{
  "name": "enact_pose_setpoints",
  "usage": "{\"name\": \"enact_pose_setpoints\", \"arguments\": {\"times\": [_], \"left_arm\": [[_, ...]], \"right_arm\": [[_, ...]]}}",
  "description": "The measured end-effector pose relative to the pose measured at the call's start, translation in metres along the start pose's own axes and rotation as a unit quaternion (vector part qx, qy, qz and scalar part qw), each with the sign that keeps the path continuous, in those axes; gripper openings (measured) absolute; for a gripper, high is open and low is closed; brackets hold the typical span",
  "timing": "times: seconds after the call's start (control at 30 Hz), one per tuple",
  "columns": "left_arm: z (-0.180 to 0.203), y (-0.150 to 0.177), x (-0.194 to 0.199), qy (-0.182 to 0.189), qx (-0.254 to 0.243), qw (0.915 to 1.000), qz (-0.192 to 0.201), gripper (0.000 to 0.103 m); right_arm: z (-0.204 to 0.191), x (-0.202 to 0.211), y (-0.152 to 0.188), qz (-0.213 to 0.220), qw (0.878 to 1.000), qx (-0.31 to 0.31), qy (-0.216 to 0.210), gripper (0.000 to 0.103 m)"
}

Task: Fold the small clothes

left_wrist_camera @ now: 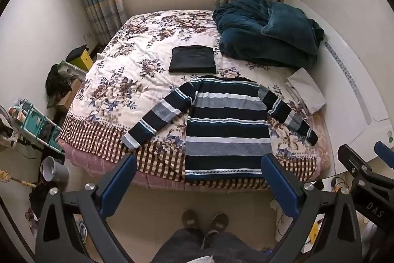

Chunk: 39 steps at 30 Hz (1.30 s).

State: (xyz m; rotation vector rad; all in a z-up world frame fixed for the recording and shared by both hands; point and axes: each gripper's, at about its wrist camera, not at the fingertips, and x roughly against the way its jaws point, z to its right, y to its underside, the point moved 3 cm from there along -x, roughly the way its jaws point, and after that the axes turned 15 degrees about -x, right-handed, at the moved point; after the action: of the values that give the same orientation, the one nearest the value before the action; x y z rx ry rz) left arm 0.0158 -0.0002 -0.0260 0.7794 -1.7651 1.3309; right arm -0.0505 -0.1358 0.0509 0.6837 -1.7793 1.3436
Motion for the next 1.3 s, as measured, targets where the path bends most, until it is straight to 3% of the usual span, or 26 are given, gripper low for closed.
{"name": "enact_pose_setpoints", "arguments": {"times": [1.3], "left_arm": [[0.008,-0.012,0.003,0.004,0.003,0.9999,0.009,0.103]], "right_arm": [[-0.003,0.008,-0.001,0.000,1.000,-0.002,-0.002,0.103]]}}
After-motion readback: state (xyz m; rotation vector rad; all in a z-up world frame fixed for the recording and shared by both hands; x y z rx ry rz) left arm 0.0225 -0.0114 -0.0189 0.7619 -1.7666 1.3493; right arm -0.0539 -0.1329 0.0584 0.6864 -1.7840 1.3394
